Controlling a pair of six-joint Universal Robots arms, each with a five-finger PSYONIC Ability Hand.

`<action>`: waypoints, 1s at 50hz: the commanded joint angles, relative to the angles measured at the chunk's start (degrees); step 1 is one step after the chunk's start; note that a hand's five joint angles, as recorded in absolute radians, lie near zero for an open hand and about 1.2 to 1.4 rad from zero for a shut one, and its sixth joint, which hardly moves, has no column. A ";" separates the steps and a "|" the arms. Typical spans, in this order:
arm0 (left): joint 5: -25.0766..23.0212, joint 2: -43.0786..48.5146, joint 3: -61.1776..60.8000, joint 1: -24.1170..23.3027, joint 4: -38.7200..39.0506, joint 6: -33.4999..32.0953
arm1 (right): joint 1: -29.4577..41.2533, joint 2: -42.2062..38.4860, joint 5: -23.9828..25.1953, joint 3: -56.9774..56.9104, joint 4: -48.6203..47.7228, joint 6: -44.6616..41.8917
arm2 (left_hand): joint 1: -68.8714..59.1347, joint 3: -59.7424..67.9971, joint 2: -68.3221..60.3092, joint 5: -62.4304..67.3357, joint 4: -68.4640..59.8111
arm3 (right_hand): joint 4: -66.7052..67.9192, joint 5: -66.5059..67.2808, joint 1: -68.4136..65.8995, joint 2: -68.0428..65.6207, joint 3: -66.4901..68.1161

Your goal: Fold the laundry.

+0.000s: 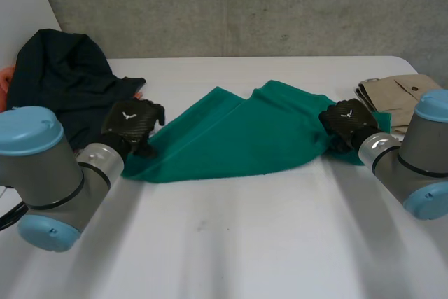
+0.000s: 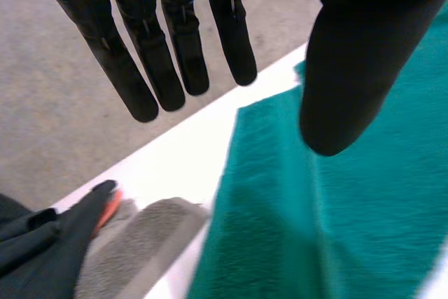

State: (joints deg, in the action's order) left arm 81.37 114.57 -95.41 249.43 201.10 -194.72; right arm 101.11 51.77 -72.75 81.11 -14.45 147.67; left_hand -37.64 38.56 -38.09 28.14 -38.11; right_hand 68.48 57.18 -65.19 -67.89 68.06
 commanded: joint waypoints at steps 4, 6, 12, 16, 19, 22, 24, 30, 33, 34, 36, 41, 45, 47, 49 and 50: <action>3.27 -0.49 3.39 -1.40 -21.71 -1.98 | -0.12 -0.80 -0.55 -0.78 0.57 1.74 | 7.40 -8.32 7.84 -7.89 7.87 | 11.52 12.82 -14.81 -12.11 11.94; 3.88 -0.14 3.48 -1.31 -21.63 -2.24 | -0.03 -0.80 -0.55 -0.69 0.57 1.74 | 9.42 -10.35 9.87 -9.92 9.90 | 11.52 12.82 -14.81 -12.11 11.94; 5.20 2.06 3.74 -0.96 -17.42 -3.12 | 0.32 -1.24 -0.55 -0.60 0.74 1.48 | 5.74 -6.66 6.19 -6.24 6.21 | 11.52 12.82 -14.81 -12.11 11.94; 6.43 3.90 4.35 -0.09 -15.83 -3.82 | 0.50 -1.32 -0.55 -0.51 0.74 1.04 | 2.03 -2.95 2.48 -2.53 2.51 | 11.52 12.82 -14.81 -12.11 11.94; 6.87 5.22 5.14 0.53 -16.00 -4.43 | 0.50 -1.41 -0.55 -0.51 0.74 0.87 | 2.19 -3.12 2.64 -2.69 2.67 | 11.52 12.82 -14.81 -12.11 11.94; 7.49 6.54 5.85 0.88 -15.92 -5.40 | 0.58 -1.50 -0.55 -0.43 0.74 0.87 | 2.36 -3.29 2.81 -2.86 2.84 | 11.52 12.82 -14.81 -12.11 11.94; 7.75 7.07 6.20 1.06 -15.65 -5.66 | 0.67 -1.50 -0.55 -0.43 0.83 0.78 | 2.36 -3.29 2.81 -2.86 2.84 | 11.52 12.82 -14.81 -12.11 11.94; 7.14 9.26 8.22 1.41 -16.00 -5.93 | 0.85 -1.59 -0.64 -0.25 0.92 0.78 | 0.35 -1.28 0.80 -0.85 0.83 | 11.52 12.82 -14.81 -12.11 11.94; 6.44 10.14 8.84 1.41 -16.53 -5.93 | 0.94 -1.59 -0.64 -0.25 0.92 0.78 | -2.85 1.92 -2.40 2.35 -2.37 | 11.52 12.82 -14.81 -12.11 11.94; 6.35 10.15 8.92 1.41 -16.71 -5.93 | 0.94 -1.59 -0.64 -0.25 0.92 0.78 | -3.68 2.76 -3.23 3.19 -3.21 | 11.52 12.82 -14.81 -12.11 11.94; 5.82 10.41 9.10 1.41 -17.23 -5.84 | 0.94 -1.50 -0.64 -0.25 0.92 0.78 | -5.70 4.77 -5.25 5.20 -5.22 | 11.52 12.82 -14.81 -12.11 11.94; 5.03 10.94 9.71 1.41 -17.59 -5.49 | 0.94 -1.68 -0.90 -0.25 0.92 0.69 | -11.42 10.49 -10.97 10.92 -10.94 | 11.52 12.82 -14.81 -12.11 11.94; 4.85 11.73 10.33 1.24 -17.67 -4.96 | 0.94 -1.59 -1.25 -0.34 1.01 0.78 | -15.12 14.20 -14.67 14.62 -14.64 | 11.52 12.82 -14.81 -12.11 11.94; 5.20 12.16 10.68 1.15 -17.67 -5.05 | 0.94 -1.59 -1.34 -0.34 1.01 0.69 | -19.14 18.22 -18.69 18.65 -18.67 | 11.52 12.82 -14.81 -12.11 11.94; 5.55 12.61 11.47 1.32 -17.59 -5.31 | 0.94 -1.41 -1.52 -0.34 1.27 0.78 | -32.74 31.82 -32.29 32.24 -32.26 | 11.52 12.82 -14.81 -12.11 11.94; 5.82 12.69 11.74 1.32 -17.59 -5.31 | 0.85 -1.33 -1.61 -0.34 1.53 0.78 | -37.95 37.03 -37.51 37.46 -37.48 | 11.52 12.82 -14.81 -12.11 11.94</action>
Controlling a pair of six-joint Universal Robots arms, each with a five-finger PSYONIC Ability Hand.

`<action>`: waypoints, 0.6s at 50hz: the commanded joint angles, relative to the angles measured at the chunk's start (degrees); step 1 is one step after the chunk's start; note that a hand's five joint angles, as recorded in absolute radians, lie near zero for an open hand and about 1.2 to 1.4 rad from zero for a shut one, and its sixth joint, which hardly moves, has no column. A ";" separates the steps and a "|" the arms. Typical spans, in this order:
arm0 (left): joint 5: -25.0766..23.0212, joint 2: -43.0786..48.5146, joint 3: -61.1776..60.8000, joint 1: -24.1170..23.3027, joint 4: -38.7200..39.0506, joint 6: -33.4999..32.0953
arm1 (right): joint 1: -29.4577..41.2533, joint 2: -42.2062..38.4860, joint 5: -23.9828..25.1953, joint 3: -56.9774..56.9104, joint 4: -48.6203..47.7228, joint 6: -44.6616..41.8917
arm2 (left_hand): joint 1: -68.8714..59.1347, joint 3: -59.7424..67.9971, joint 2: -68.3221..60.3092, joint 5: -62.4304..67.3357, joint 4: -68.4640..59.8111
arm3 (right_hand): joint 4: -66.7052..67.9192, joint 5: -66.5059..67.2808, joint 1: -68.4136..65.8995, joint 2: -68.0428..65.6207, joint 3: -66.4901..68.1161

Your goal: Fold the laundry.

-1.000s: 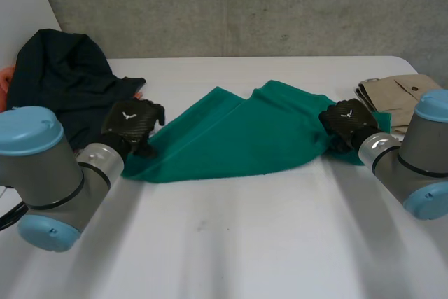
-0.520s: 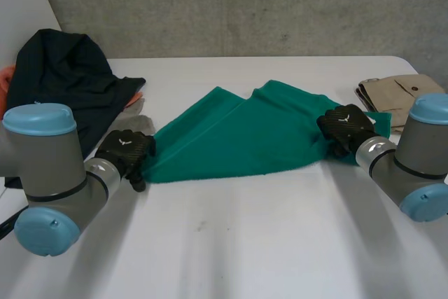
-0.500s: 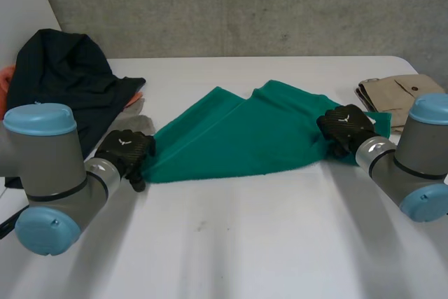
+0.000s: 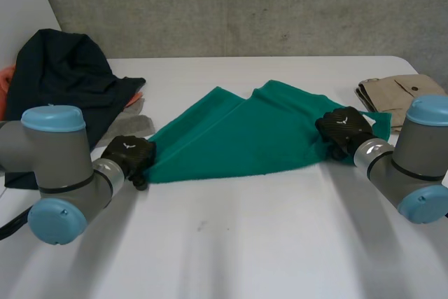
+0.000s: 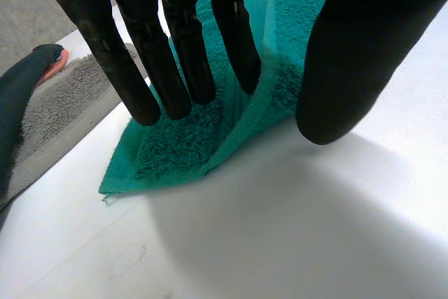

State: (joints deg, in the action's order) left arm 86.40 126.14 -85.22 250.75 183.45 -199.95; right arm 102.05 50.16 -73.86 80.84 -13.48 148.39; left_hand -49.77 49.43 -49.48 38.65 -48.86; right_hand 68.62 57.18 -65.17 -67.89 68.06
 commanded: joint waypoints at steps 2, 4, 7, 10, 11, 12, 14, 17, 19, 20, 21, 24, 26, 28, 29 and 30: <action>2.18 1.13 3.03 0.09 0.07 -0.27 | -0.01 0.72 -0.50 -0.06 1.61 -0.03 | -30.23 30.57 -30.52 31.35 -31.14 | 11.38 12.82 -14.83 -12.11 11.94; 3.59 1.04 4.35 0.09 0.07 -0.53 | -0.01 1.25 -0.50 0.11 3.28 -0.03 | -30.23 30.57 -30.52 31.35 -31.14 | 11.38 12.82 -14.83 -12.11 11.94; 6.67 1.04 7.51 0.35 0.07 -0.27 | 0.87 3.70 -0.32 0.81 10.21 -0.21 | -30.23 30.57 -30.52 31.35 -31.14 | 11.38 12.82 -14.83 -12.11 11.94; 7.91 0.87 11.47 0.88 0.07 -0.01 | 2.88 8.00 0.29 2.21 22.30 -0.91 | -30.23 30.57 -30.52 31.35 -31.14 | 11.38 12.82 -14.83 -12.11 11.94; 7.73 0.78 12.43 0.97 0.07 0.08 | 3.41 9.15 0.73 2.74 25.32 -1.00 | -30.23 30.57 -30.52 31.35 -31.14 | 11.38 12.82 -14.83 -12.11 11.94; 7.56 0.78 13.49 1.14 0.07 0.26 | 4.12 10.38 1.34 3.27 28.05 -1.00 | -30.23 30.57 -30.52 31.35 -31.14 | 11.38 12.82 -14.83 -12.11 11.94; 6.68 0.34 16.56 1.06 0.07 0.61 | 8.50 13.02 4.24 4.85 35.26 -0.39 | -30.23 30.57 -30.52 31.35 -31.14 | 11.38 12.82 -14.83 -12.11 11.94; 5.80 -0.28 20.25 0.71 0.24 1.22 | 14.47 15.83 6.87 7.22 38.44 2.41 | -30.23 30.57 -30.52 31.35 -31.14 | 11.38 12.82 -14.83 -12.11 11.94; 5.53 -0.45 22.19 0.36 0.25 1.58 | 17.21 16.98 7.50 7.49 37.66 5.31 | -30.23 30.57 -30.52 31.35 -31.14 | 11.38 12.82 -14.83 -12.11 11.94; 5.53 -0.63 23.15 0.18 0.16 1.75 | 18.35 17.25 7.50 7.41 37.13 7.15 | -30.23 30.57 -30.52 31.35 -31.14 | 11.38 12.82 -14.83 -12.11 11.94; 5.62 -0.80 24.82 -0.26 -0.02 1.93 | 19.67 17.77 6.98 6.62 35.73 10.74 | -30.23 30.57 -30.52 31.35 -31.14 | -7.29 -5.85 3.84 6.56 -6.74; 5.80 -1.42 26.67 -1.22 -0.28 1.93 | 19.86 18.74 5.05 4.78 33.88 15.24 | -30.23 30.57 -30.52 31.35 -31.14 | -31.69 -30.24 28.23 30.95 -31.13; 5.89 -2.30 27.64 -1.93 -0.72 1.93 | 18.37 19.01 1.89 1.88 31.95 18.15 | -30.23 30.57 -30.52 31.35 -31.14 | -45.42 -43.98 41.97 44.69 -44.87; 5.54 -3.09 27.91 -2.37 -0.98 1.84 | 16.70 18.74 0.04 -0.32 31.07 18.16 | -30.23 30.57 -30.52 31.35 -31.14 | -51.36 -49.92 47.91 50.63 -50.80; 5.53 -4.05 27.91 -2.80 -1.25 1.58 | 14.78 18.57 -1.45 -2.50 30.71 17.46 | -30.23 30.57 -30.52 31.35 -31.14 | -52.05 -50.61 48.60 51.32 -51.49; 5.45 -4.58 27.82 -2.98 -1.34 1.32 | 13.63 18.22 -2.07 -3.57 30.97 16.85 | -30.23 30.57 -30.52 31.35 -31.14 | -52.39 -50.95 48.94 51.66 -51.83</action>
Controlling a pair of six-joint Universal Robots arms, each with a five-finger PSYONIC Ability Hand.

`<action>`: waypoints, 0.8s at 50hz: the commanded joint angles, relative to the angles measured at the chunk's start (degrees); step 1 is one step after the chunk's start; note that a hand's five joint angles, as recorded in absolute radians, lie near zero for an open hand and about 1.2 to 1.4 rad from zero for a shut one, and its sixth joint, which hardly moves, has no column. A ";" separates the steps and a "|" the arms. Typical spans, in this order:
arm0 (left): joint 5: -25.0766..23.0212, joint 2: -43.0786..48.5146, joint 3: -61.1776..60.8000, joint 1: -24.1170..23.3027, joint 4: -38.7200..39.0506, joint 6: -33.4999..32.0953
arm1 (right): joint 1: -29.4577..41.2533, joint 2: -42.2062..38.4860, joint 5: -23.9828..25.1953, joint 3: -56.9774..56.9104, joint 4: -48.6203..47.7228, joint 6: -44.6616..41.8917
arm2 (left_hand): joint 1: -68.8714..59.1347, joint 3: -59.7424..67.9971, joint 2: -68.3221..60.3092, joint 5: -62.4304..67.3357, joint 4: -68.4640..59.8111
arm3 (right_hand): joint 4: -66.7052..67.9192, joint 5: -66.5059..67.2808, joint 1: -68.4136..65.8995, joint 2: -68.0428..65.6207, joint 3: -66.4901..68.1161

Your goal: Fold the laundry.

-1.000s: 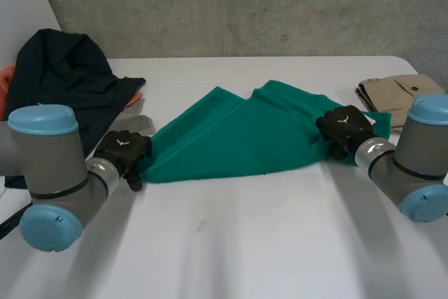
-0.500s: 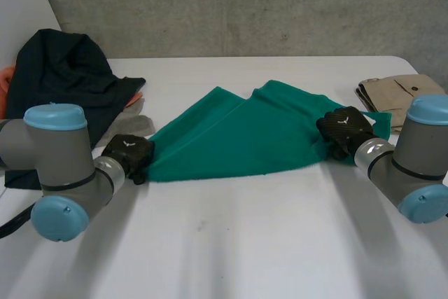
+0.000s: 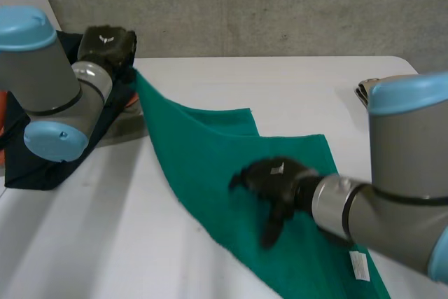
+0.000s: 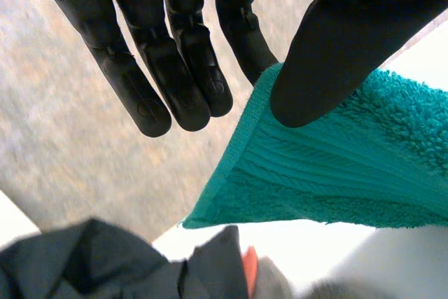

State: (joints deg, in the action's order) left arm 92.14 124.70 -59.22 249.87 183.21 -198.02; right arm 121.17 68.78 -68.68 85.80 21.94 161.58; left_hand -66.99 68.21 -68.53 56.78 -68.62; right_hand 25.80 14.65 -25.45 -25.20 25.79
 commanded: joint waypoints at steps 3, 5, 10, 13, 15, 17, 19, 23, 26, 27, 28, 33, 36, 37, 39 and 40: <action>-0.99 -5.60 1.39 -2.89 -1.45 -2.19 | -8.57 -2.67 -7.87 -12.56 -3.49 0.51 | -13.01 11.79 -11.47 13.22 -11.38 | -9.91 -8.76 9.56 9.31 -9.90; -1.44 -7.10 0.77 -3.25 -1.71 -3.07 | -9.54 -4.70 -7.87 -15.03 -3.31 -0.91 | -13.01 11.79 -11.47 13.22 -11.38 | -10.08 -8.93 9.73 9.48 -10.07; -4.15 -13.50 -2.47 -4.56 -1.72 -5.35 | -11.21 -14.78 -9.62 -26.26 -4.09 -1.80 | -13.01 11.79 -11.47 13.22 -11.38 | -11.59 -10.44 11.24 10.99 -11.58; -5.39 -16.33 -3.79 -5.18 -1.45 -5.80 | -11.39 -20.16 -10.86 -32.25 -4.27 -0.31 | -13.01 11.79 -11.47 13.22 -11.38 | -12.59 -11.45 12.25 12.00 -12.59; -6.62 -18.70 -5.03 -5.79 -1.36 -6.23 | -11.39 -25.70 -11.30 -38.23 -4.01 1.45 | -13.01 11.79 -11.47 13.22 -11.38 | -12.93 -11.79 12.59 12.33 -12.93; -7.32 -19.93 -5.64 -6.15 -1.27 -6.50 | -11.39 -28.95 -11.21 -41.84 -3.84 2.59 | -13.01 11.79 -11.47 13.22 -11.38 | -12.77 -11.62 12.42 12.17 -12.76; -8.20 -21.52 -6.35 -6.50 -1.19 -7.20 | -11.31 -33.26 -10.51 -46.58 -3.57 4.17 | -13.01 11.79 -11.47 13.22 -11.38 | -12.60 -11.45 12.26 12.00 -12.59; -9.08 -23.01 -6.88 -6.85 -1.19 -8.34 | -10.95 -38.36 -7.62 -51.95 -3.66 6.55 | -13.01 11.79 -11.47 13.22 -11.38 | -11.76 -10.61 11.42 11.16 -11.75; -9.17 -23.45 -6.88 -6.59 -1.19 -8.96 | -10.52 -41.35 -4.29 -55.02 -3.75 9.17 | -13.01 11.79 -11.47 13.22 -11.38 | -7.91 -6.77 7.57 7.31 -7.90; -9.17 -23.54 -6.88 -6.50 -1.19 -9.14 | -10.34 -41.88 -3.40 -55.65 -3.75 10.06 | -13.01 11.79 -11.47 13.22 -11.38 | -6.72 -5.58 6.38 6.12 -6.71; -9.17 -23.63 -6.88 -6.33 -1.19 -9.22 | -10.25 -42.32 -2.52 -56.17 -3.83 11.02 | -13.01 11.79 -11.47 13.22 -11.38 | -4.88 -3.73 4.54 4.28 -4.87; -9.35 -23.37 -6.44 -4.48 -0.05 -9.31 | -10.34 -43.38 0.74 -59.77 -5.23 17.70 | -13.01 11.79 -11.47 13.22 -11.38 | 54.13 55.28 -54.47 -54.73 54.14; -9.61 -23.02 -6.09 -3.43 0.74 -9.14 | -10.78 -43.29 -0.40 -61.97 -7.43 20.78 | -13.01 11.79 -11.47 13.22 -11.38 | 54.20 55.35 -54.55 -54.80 54.21; -9.96 -22.67 -5.65 -2.64 1.36 -8.96 | -11.04 -43.29 -1.36 -63.29 -8.92 22.36 | -13.01 11.79 -11.47 13.22 -11.38 | 54.20 55.35 -54.55 -54.80 54.21; -10.23 -22.14 -5.03 -1.93 1.97 -8.96 | -11.48 -43.12 -2.59 -64.87 -10.24 23.07 | -13.01 11.79 -11.47 13.22 -11.38 | 54.20 55.35 -54.55 -54.80 54.21; -10.31 -21.88 -4.59 -1.58 2.33 -8.87 | -11.74 -42.86 -3.30 -65.66 -11.03 23.25 | -13.01 11.79 -11.47 13.22 -11.38 | 54.20 55.35 -54.55 -54.80 54.21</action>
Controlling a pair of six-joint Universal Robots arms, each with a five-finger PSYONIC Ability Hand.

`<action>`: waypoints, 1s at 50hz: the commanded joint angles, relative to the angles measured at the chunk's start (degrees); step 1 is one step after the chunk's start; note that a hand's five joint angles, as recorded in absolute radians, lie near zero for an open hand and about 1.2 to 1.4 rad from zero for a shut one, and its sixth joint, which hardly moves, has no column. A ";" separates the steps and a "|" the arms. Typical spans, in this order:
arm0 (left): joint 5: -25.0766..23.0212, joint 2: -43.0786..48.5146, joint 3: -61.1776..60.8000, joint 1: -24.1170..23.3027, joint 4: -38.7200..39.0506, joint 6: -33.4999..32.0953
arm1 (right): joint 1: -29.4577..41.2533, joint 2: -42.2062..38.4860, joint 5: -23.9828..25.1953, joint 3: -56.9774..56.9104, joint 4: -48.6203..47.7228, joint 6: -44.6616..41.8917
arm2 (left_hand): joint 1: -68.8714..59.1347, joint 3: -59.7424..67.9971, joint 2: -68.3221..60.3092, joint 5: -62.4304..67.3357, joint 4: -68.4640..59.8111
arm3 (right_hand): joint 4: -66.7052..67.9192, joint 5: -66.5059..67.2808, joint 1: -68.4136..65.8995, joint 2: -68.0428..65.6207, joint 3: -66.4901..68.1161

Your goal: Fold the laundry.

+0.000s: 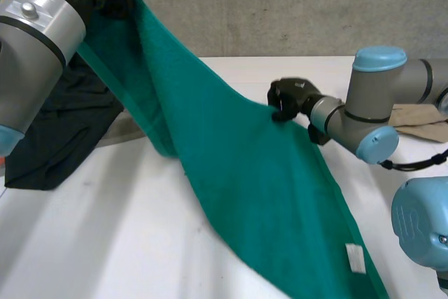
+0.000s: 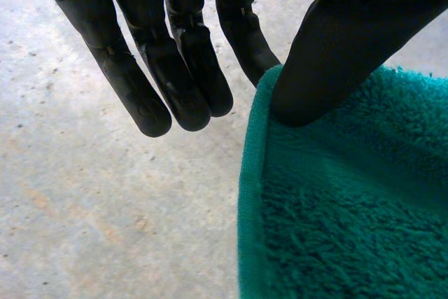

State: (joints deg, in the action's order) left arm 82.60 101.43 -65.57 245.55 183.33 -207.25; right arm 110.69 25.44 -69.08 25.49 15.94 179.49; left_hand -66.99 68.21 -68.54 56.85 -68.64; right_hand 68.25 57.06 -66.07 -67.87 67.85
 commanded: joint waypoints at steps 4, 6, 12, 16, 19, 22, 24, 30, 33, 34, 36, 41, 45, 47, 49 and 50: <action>-0.77 3.86 5.97 4.58 4.84 0.97 | -1.97 2.50 -8.07 -10.19 -10.83 3.06 | -13.01 11.79 -11.46 13.15 -11.36 | 11.75 12.94 -13.93 -12.13 12.15; -0.42 6.31 10.10 5.20 6.94 1.41 | -2.15 4.96 -12.99 -12.12 -17.32 -0.01 | -13.01 11.79 -11.46 13.15 -11.36 | 11.75 12.94 -13.93 -12.13 12.15; 3.26 11.94 22.58 6.43 9.68 3.34 | -2.50 14.27 -17.93 -9.77 -34.64 -3.27 | -13.01 11.79 -11.46 13.15 -11.36 | 11.75 12.94 -13.93 -12.13 12.15; 6.43 14.85 29.27 7.13 9.24 5.62 | -2.59 20.95 -15.39 -3.35 -40.02 -3.71 | -13.01 11.79 -11.46 13.15 -11.36 | 11.75 12.94 -13.93 -12.13 12.15; 6.79 15.99 30.07 7.31 8.80 8.17 | -2.59 24.82 -13.19 2.36 -40.11 -4.94 | -13.01 11.79 -11.46 13.15 -11.36 | 11.75 12.94 -13.93 -12.13 12.15; 5.21 16.08 27.53 7.48 8.62 10.45 | -2.68 27.73 -12.57 8.68 -39.67 -6.35 | -13.01 11.79 -11.46 13.15 -11.36 | 11.75 12.94 -13.93 -12.13 12.15; 3.54 15.91 23.68 7.49 8.97 11.51 | -2.50 29.39 -12.31 14.20 -38.80 -7.49 | -13.01 11.79 -11.46 13.15 -11.36 | 11.75 12.94 -13.93 -12.13 12.15; 0.55 15.99 11.80 8.89 9.15 12.31 | -2.76 31.60 -12.13 27.75 -36.95 -9.95 | -13.01 11.79 -11.46 13.15 -11.36 | 11.75 12.94 -13.93 -12.13 12.15; -1.29 17.04 2.68 10.03 9.15 12.22 | -2.94 31.86 -11.52 38.01 -36.16 -11.62 | -13.01 11.79 -11.46 13.15 -11.36 | 11.75 12.94 -13.93 -12.13 12.15; -1.65 17.39 0.99 10.21 9.15 12.22 | -3.11 31.69 -10.99 41.80 -36.16 -11.97 | -13.01 11.79 -11.46 13.15 -11.36 | 11.75 12.94 -13.93 -12.13 12.15; -3.05 18.89 -3.67 10.74 9.24 12.13 | -3.20 31.60 -10.20 45.33 -36.24 -12.32 | -13.01 11.79 -11.46 13.15 -11.36 | 11.75 12.94 -13.93 -12.13 12.15; -5.25 23.19 -10.97 11.79 9.32 11.87 | -3.82 27.83 -6.86 53.08 -37.56 -13.91 | -13.01 11.79 -11.46 13.15 -11.36 | 11.75 12.94 -13.93 -12.13 12.15; -5.17 25.04 -13.00 12.49 9.32 10.90 | -4.78 23.88 -6.33 53.26 -37.21 -14.52 | -13.01 11.79 -11.46 13.15 -11.36 | 11.75 12.94 -13.93 -12.13 12.15; -5.17 25.22 -13.00 12.93 9.32 10.46 | -5.31 22.90 -6.24 52.65 -36.69 -14.26 | -13.01 11.79 -11.46 13.15 -11.36 | 11.75 12.94 -13.93 -12.13 12.15; -5.26 25.31 -12.91 13.46 9.32 9.93 | -6.01 21.67 -6.33 51.16 -35.28 -13.30 | -13.01 11.79 -11.46 13.15 -11.36 | 11.75 12.94 -13.93 -12.13 12.15; -5.26 25.22 -12.82 13.64 9.41 9.76 | -6.28 21.41 -6.33 50.63 -34.67 -12.86 | -13.01 11.79 -11.46 13.15 -11.36 | 11.75 12.94 -13.93 -12.13 12.15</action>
State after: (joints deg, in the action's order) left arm 77.23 126.16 -78.60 258.12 192.62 -196.28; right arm 105.90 49.92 -75.46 79.02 -21.01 165.27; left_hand -66.99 68.47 -68.74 56.78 -68.85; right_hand 68.64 57.63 -66.07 -67.88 68.20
